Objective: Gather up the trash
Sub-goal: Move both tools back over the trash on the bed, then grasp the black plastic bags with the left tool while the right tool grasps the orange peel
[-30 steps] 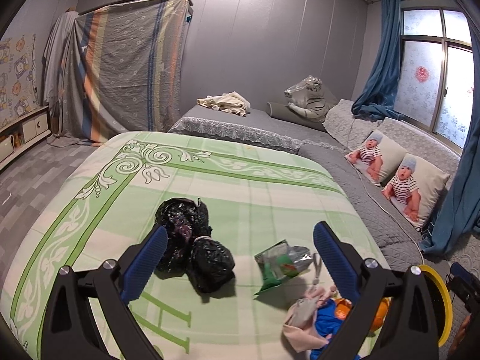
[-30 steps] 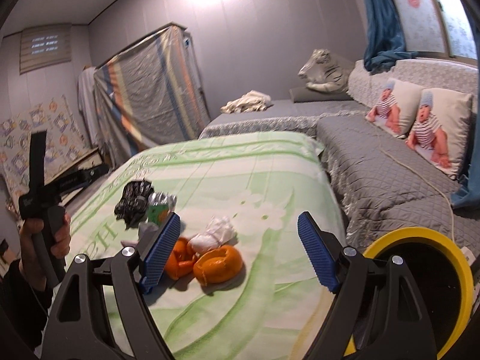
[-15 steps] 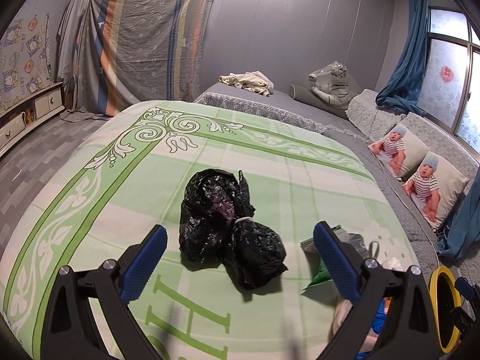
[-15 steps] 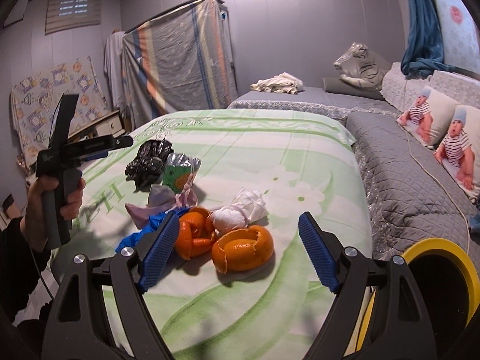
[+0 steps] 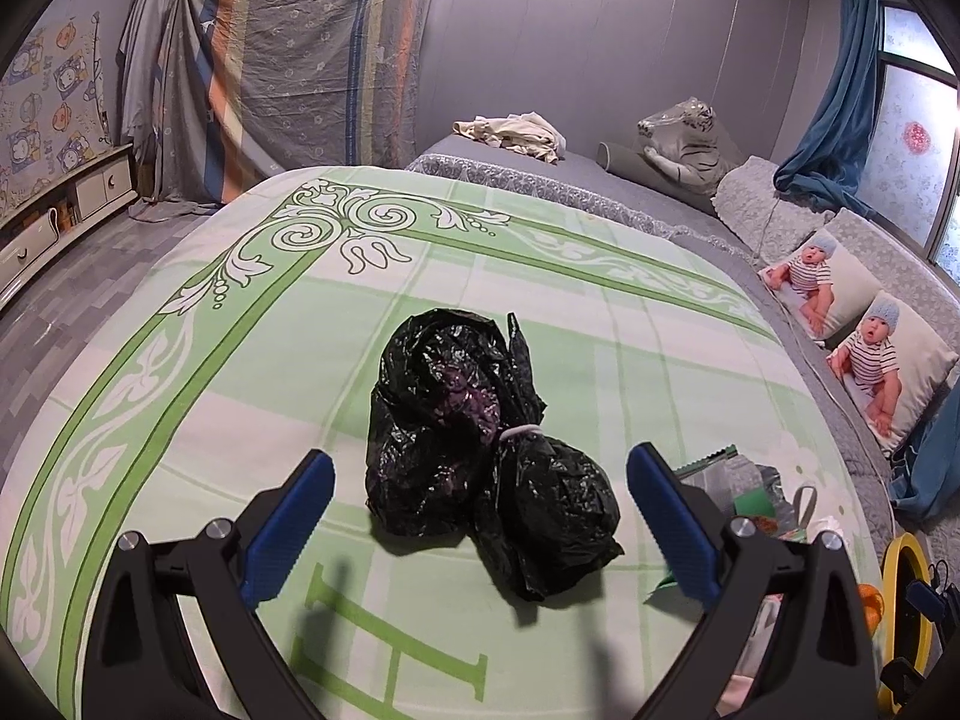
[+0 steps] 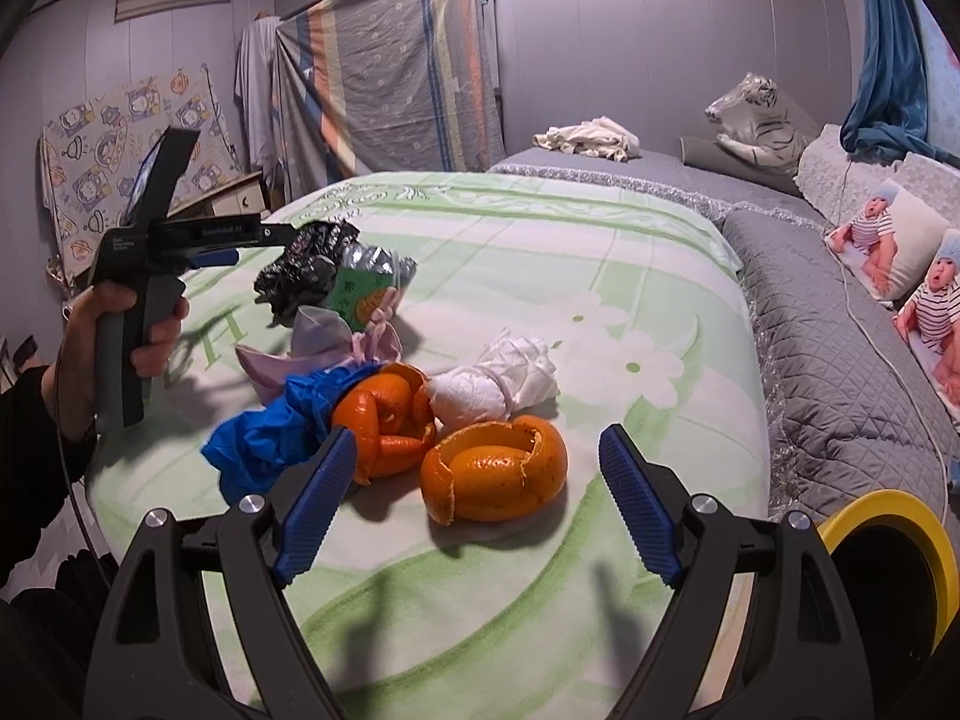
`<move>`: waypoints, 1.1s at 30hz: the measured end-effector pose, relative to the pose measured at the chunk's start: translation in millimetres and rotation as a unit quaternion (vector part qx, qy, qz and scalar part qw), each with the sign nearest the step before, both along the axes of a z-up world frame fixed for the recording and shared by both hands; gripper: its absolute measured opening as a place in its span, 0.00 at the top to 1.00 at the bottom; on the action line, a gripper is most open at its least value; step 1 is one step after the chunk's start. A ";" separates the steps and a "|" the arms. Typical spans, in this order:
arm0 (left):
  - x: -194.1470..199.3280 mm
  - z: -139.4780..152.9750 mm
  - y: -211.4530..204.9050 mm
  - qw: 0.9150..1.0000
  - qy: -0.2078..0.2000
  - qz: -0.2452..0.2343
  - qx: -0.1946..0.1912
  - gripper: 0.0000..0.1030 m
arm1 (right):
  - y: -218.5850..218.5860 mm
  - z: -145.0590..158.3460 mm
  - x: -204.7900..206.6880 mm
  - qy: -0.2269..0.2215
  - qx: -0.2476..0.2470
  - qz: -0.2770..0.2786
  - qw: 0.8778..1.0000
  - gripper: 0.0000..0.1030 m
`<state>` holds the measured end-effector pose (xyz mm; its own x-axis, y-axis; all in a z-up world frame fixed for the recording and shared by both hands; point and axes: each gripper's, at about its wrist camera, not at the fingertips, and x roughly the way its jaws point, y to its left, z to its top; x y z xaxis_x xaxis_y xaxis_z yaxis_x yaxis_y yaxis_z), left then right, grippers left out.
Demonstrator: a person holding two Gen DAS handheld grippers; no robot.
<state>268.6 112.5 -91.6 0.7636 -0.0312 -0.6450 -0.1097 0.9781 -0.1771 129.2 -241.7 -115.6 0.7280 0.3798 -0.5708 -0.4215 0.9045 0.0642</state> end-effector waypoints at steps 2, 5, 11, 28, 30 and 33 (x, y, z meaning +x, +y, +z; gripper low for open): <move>2.4 -2.2 -0.6 1.000 0.005 -0.001 0.002 0.08 | -0.6 -4.6 5.8 0.009 -0.002 -0.003 1.000 0.24; 6.5 -4.3 -0.5 1.000 0.011 0.003 0.006 0.08 | 0.2 -9.7 11.7 0.021 -0.003 -0.005 1.000 0.24; 15.9 -9.1 -0.5 1.000 0.023 0.007 0.019 0.08 | 1.0 -18.4 20.9 0.038 -0.008 -0.007 0.999 0.27; 39.6 -26.9 -23.1 0.996 0.067 -0.038 0.048 0.63 | 5.1 -29.8 38.4 0.067 -0.007 0.000 0.998 0.44; 39.6 -26.9 -26.5 0.995 0.068 -0.043 0.054 0.72 | 5.2 -29.7 38.6 0.067 -0.008 -0.001 0.998 0.45; 37.8 -25.7 -30.8 0.995 0.064 -0.044 0.070 0.83 | 4.4 -29.2 38.8 0.067 -0.010 -0.002 0.998 0.49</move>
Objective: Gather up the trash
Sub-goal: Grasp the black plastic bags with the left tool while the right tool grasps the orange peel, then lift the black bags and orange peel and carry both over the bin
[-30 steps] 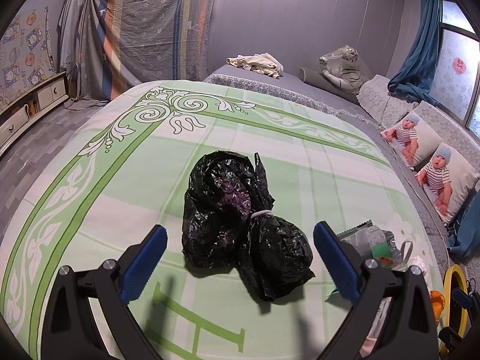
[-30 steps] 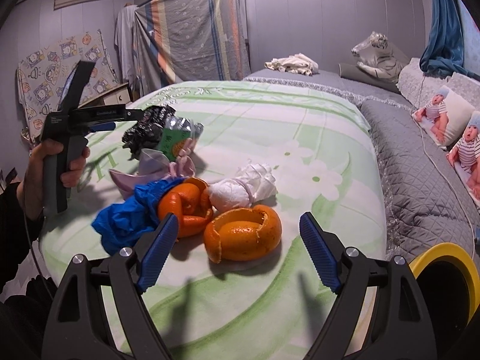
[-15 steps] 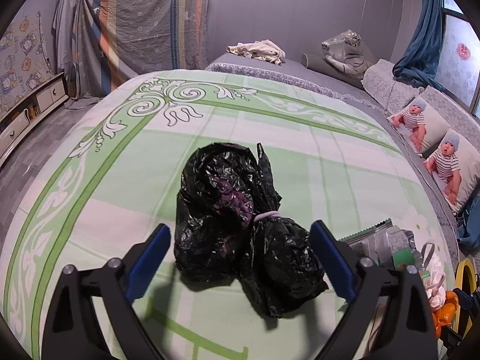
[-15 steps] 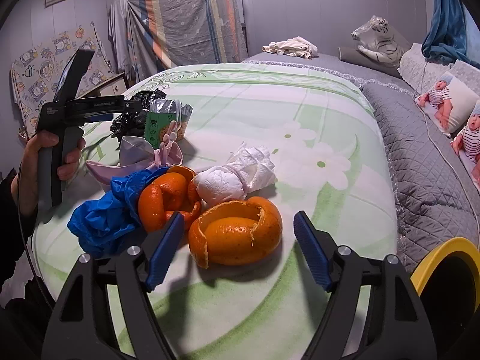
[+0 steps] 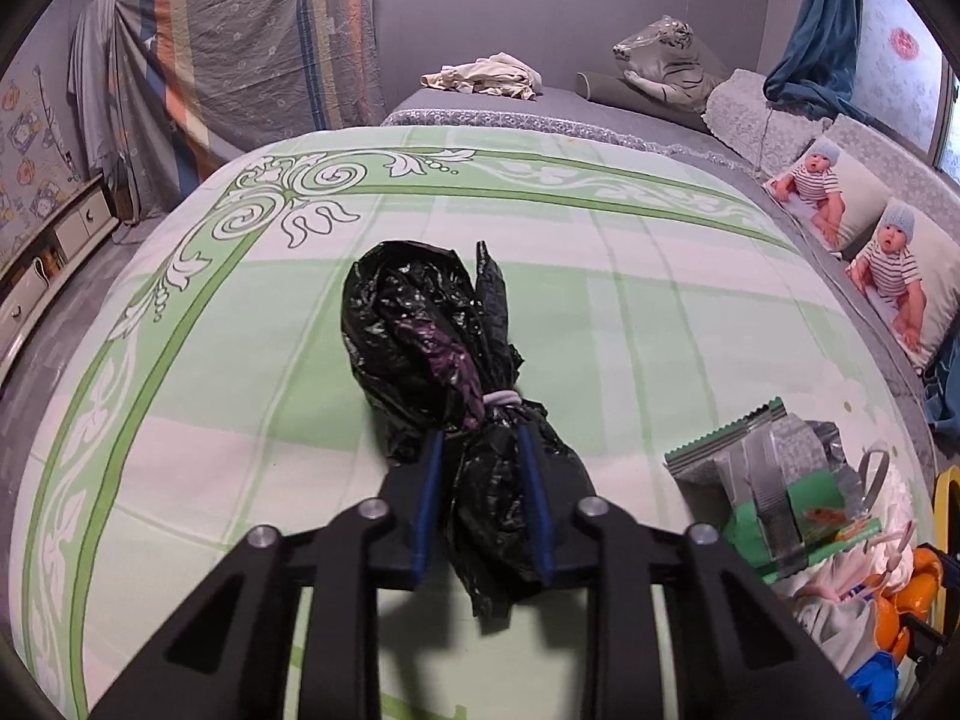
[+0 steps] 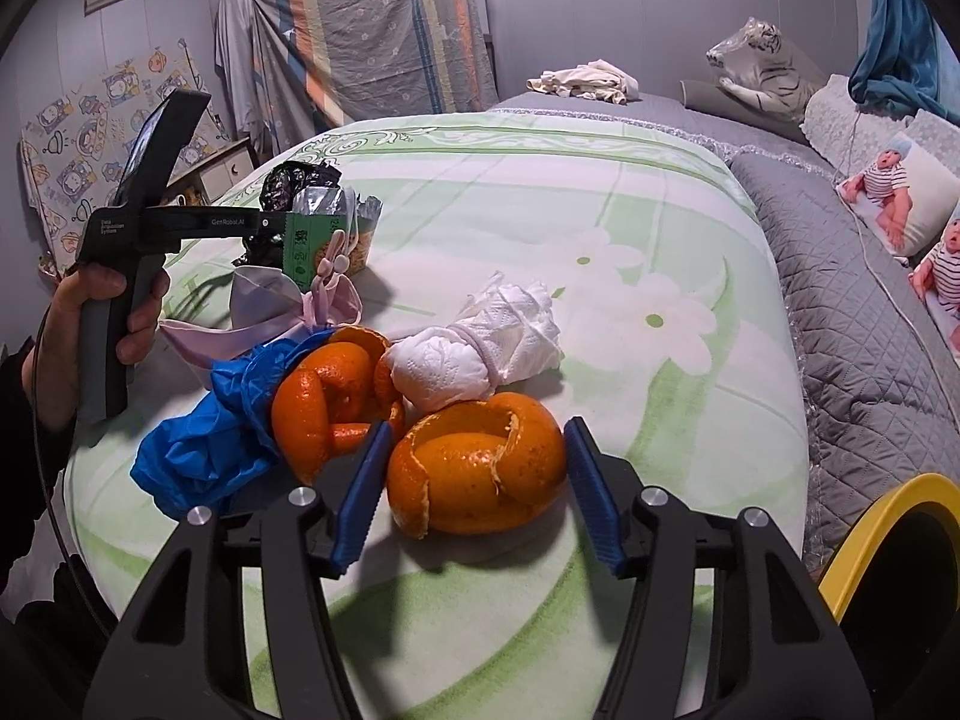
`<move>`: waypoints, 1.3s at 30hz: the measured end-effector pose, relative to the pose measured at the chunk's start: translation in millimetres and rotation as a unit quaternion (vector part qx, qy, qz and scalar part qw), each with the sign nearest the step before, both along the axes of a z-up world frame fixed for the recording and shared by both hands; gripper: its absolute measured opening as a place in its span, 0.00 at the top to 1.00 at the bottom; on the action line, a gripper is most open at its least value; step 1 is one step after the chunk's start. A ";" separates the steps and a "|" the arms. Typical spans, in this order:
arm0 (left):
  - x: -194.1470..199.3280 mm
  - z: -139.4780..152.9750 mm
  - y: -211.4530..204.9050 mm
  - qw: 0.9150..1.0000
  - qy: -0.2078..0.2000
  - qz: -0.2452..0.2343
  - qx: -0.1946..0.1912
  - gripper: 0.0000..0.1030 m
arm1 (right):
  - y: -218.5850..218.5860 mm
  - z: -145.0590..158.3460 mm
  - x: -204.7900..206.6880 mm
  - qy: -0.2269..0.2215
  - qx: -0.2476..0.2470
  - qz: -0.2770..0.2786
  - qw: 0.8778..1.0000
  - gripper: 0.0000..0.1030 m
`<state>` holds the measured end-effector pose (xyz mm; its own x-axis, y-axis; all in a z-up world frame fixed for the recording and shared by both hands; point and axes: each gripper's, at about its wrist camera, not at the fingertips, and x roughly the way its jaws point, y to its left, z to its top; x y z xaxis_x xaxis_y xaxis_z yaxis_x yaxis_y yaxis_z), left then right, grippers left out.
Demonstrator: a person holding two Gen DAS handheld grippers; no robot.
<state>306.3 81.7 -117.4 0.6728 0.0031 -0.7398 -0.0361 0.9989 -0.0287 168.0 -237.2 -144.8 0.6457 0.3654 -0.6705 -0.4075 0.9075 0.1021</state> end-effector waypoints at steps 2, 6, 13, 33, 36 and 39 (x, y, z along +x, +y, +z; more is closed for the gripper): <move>-1.3 1.0 0.8 1.000 -0.001 0.003 0.001 0.88 | -0.2 0.7 -1.2 -0.001 -0.001 -0.001 1.000 0.51; -4.1 4.0 5.0 1.000 -0.002 0.007 -0.004 0.92 | -0.9 2.3 -1.8 0.001 0.000 -0.006 1.000 0.54; -10.8 11.5 8.3 1.000 -0.007 0.007 -0.010 0.94 | -5.1 7.1 -5.5 0.000 0.003 -0.022 1.000 0.56; -48.1 38.0 16.0 0.999 -0.040 0.002 -0.027 0.95 | -9.5 32.3 -28.6 -0.019 0.023 -0.030 0.999 0.57; -54.9 41.4 17.0 0.999 -0.045 -0.002 -0.031 0.95 | -9.3 35.0 -30.4 -0.021 0.026 -0.030 0.999 0.57; -64.1 44.6 17.1 0.998 -0.049 -0.007 -0.038 0.95 | -9.6 37.8 -33.4 -0.023 0.028 -0.029 0.999 0.57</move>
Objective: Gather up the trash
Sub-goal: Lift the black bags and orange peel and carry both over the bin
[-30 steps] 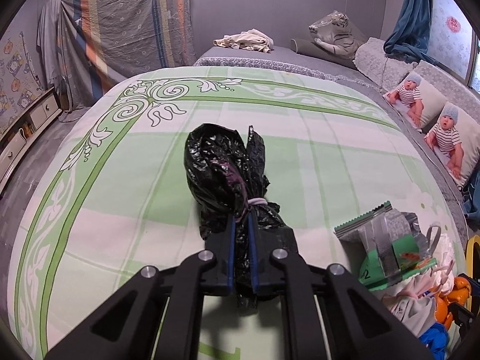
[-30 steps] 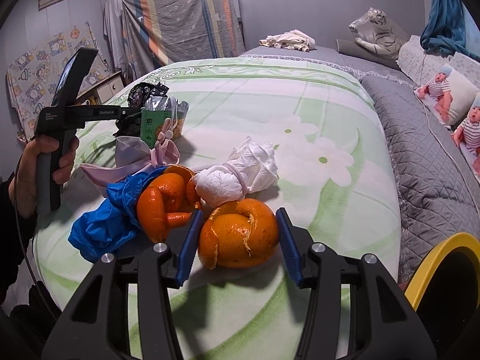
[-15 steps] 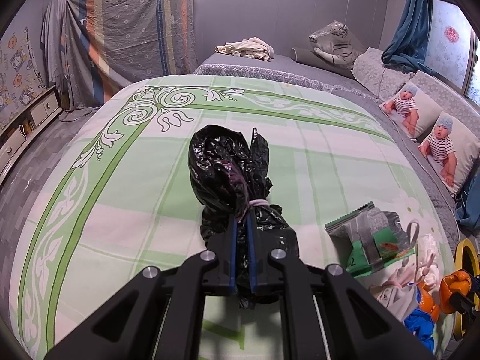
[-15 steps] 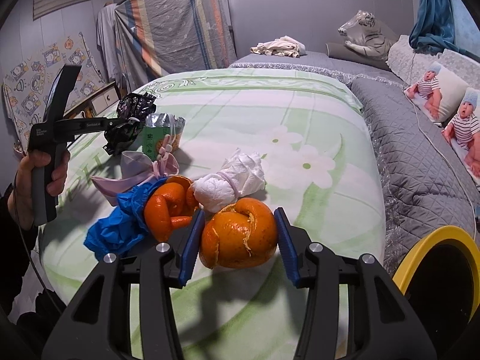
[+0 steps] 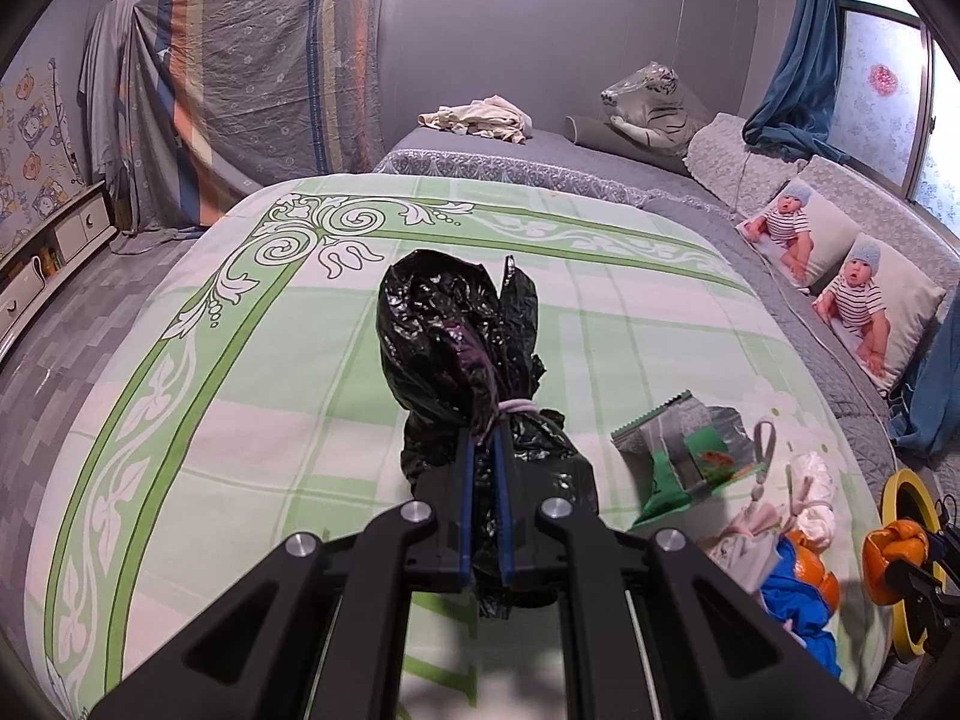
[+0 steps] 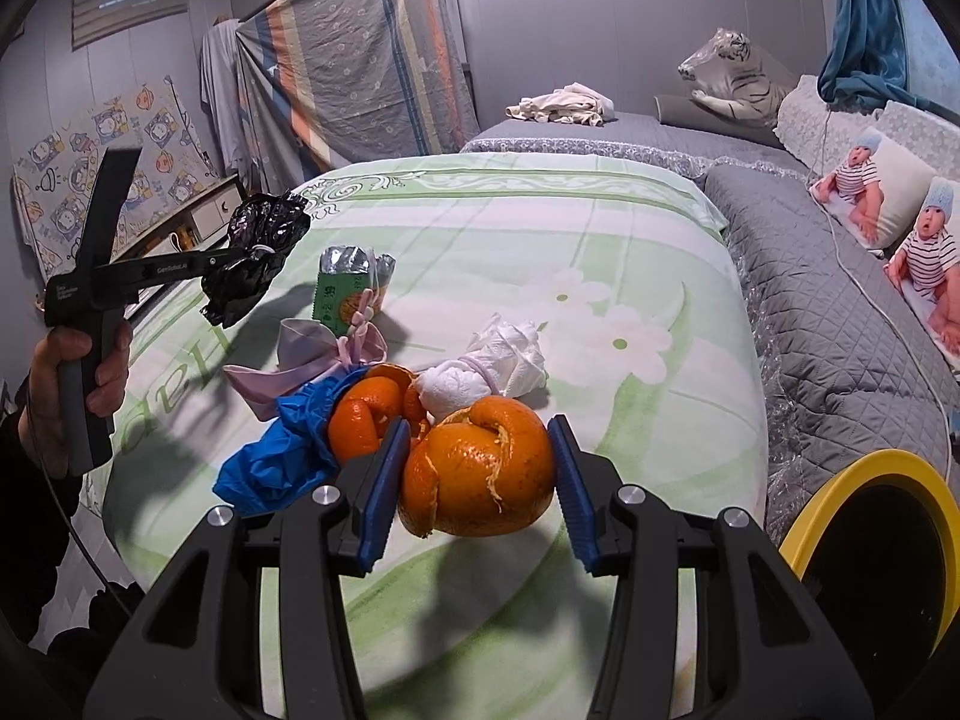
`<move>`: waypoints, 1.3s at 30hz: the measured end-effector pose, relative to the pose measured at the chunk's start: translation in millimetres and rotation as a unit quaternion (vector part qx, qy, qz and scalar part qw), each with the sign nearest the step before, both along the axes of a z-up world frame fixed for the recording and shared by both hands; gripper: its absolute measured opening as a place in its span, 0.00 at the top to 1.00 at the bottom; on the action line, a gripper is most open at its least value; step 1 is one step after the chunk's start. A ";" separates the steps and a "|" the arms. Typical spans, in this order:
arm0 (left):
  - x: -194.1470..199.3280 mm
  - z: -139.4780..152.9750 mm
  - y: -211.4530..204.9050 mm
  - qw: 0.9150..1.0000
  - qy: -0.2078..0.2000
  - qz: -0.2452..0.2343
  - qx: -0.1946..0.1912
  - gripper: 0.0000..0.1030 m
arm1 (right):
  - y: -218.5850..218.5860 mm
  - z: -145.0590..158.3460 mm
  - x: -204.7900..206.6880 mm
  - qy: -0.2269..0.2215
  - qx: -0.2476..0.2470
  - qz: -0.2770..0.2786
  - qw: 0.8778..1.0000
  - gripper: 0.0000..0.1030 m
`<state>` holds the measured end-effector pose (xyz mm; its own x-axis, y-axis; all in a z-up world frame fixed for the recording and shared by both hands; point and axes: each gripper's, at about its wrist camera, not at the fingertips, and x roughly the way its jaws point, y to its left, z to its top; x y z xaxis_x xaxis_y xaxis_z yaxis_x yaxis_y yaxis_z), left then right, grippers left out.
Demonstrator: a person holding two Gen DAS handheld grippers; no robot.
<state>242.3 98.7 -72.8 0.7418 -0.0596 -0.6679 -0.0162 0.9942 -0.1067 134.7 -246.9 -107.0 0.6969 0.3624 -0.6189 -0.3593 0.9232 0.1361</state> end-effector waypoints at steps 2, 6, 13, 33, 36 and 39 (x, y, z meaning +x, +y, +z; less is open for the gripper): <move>-5.7 2.1 -0.5 1.000 -0.003 -0.004 -0.004 0.95 | -0.1 1.5 -2.3 -0.002 0.001 0.000 1.000 0.57; -16.4 7.6 -2.4 1.000 -0.011 -0.010 -0.010 0.95 | -1.9 3.5 -5.8 -0.004 0.005 -0.001 1.000 0.57; -34.6 15.2 -10.8 0.999 -0.021 -0.026 -0.024 0.95 | -6.8 8.1 -13.8 -0.008 0.012 -0.005 1.000 0.57; -69.0 39.4 -45.3 0.995 -0.048 -0.078 -0.040 0.95 | -32.0 24.7 -34.6 -0.031 0.035 -0.030 0.998 0.57; -70.9 41.9 -53.5 0.994 -0.048 -0.089 -0.043 0.95 | -38.0 27.8 -37.9 -0.036 0.037 -0.036 0.998 0.57; -72.7 44.5 -61.1 0.993 -0.051 -0.099 -0.043 0.95 | -44.3 30.1 -41.6 -0.040 0.040 -0.042 0.998 0.57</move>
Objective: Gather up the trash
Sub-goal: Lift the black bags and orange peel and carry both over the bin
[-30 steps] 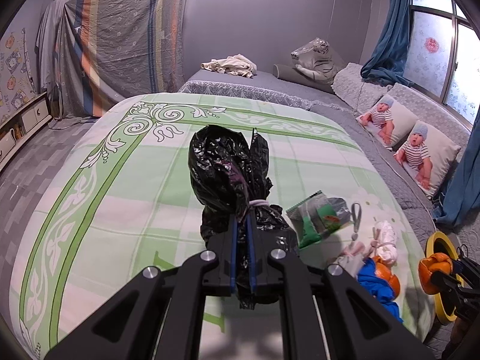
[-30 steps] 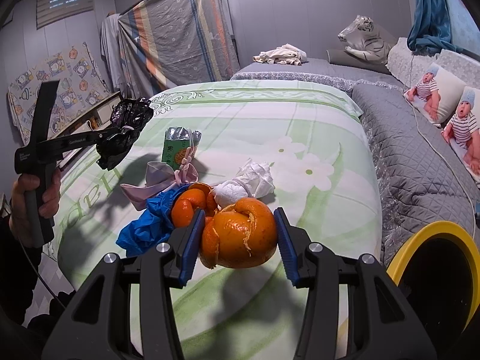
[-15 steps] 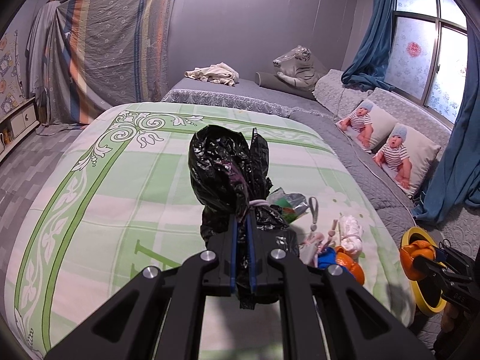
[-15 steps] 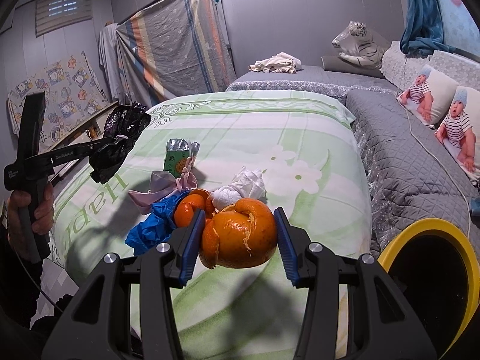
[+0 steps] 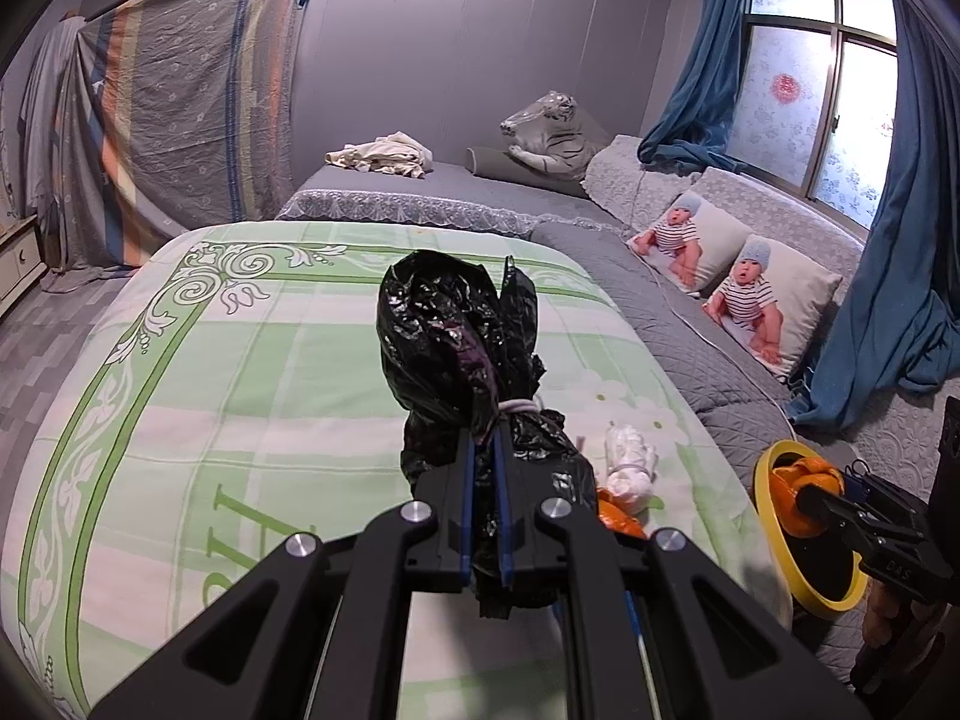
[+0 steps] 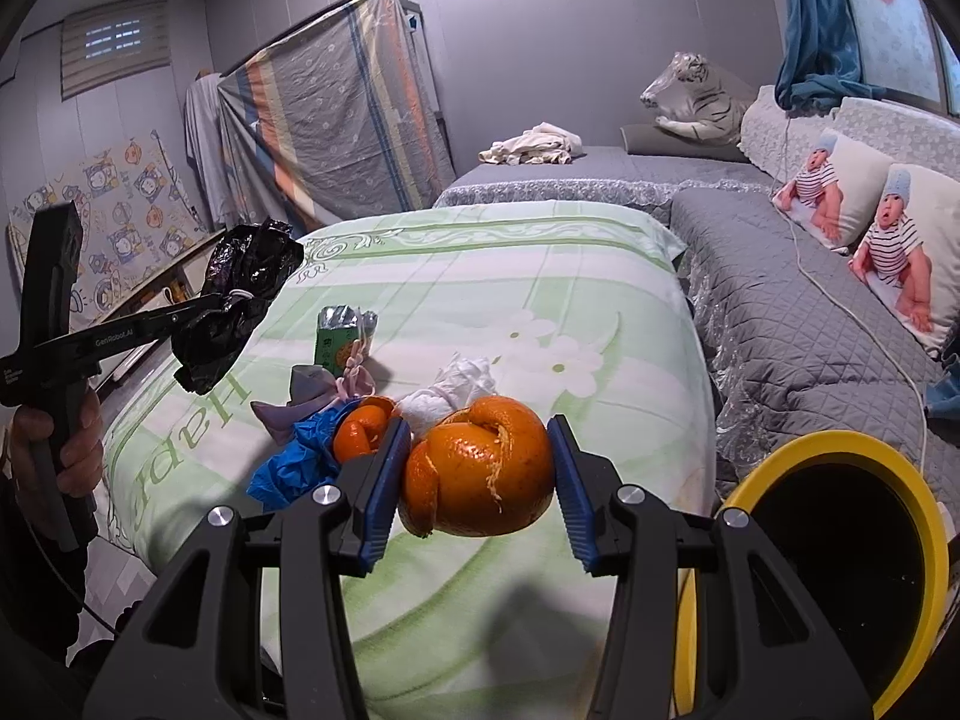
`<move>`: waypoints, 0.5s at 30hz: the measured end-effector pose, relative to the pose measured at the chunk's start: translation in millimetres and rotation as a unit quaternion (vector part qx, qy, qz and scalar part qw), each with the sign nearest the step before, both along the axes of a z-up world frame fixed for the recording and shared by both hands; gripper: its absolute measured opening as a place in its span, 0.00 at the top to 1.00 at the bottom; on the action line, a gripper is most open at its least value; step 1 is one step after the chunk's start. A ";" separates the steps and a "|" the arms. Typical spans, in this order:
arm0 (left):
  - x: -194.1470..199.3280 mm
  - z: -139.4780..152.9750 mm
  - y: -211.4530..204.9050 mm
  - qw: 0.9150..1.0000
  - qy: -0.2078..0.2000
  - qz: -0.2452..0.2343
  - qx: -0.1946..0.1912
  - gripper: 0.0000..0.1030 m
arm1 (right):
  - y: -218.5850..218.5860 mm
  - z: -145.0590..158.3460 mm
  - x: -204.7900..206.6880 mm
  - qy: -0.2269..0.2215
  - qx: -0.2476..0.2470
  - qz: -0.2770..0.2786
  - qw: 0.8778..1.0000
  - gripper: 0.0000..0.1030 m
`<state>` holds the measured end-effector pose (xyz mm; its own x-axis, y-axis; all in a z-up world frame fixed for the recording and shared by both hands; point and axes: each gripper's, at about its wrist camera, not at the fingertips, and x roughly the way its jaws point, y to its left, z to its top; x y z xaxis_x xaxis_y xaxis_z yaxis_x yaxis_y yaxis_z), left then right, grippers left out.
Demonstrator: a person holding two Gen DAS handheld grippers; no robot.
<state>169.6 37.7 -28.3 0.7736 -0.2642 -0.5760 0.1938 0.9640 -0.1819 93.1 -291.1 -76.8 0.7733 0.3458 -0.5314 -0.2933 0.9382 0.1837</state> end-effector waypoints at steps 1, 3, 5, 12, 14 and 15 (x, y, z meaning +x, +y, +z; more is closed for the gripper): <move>-0.8 1.1 -3.2 1.000 -0.001 -0.003 0.000 0.95 | -2.3 0.8 -1.4 -0.001 0.001 -0.003 1.000 0.57; -2.2 2.9 -9.5 1.000 -0.003 -0.010 0.001 0.95 | -6.9 2.6 -3.8 -0.004 0.002 -0.009 1.000 0.57; -3.8 4.4 -16.2 1.000 -0.005 -0.019 0.001 0.95 | -9.9 4.7 -5.1 -0.005 0.004 -0.014 1.000 0.57; -7.2 10.4 -37.3 0.999 -0.010 -0.045 0.001 0.95 | -27.0 11.2 -13.3 -0.015 0.010 -0.037 0.999 0.57; -8.5 12.1 -42.9 0.999 -0.012 -0.051 0.001 0.95 | -32.0 12.7 -15.0 -0.018 0.012 -0.042 0.999 0.57; -9.3 13.2 -46.2 0.998 -0.013 -0.055 0.001 0.95 | -33.9 13.3 -15.8 -0.019 0.013 -0.044 0.999 0.57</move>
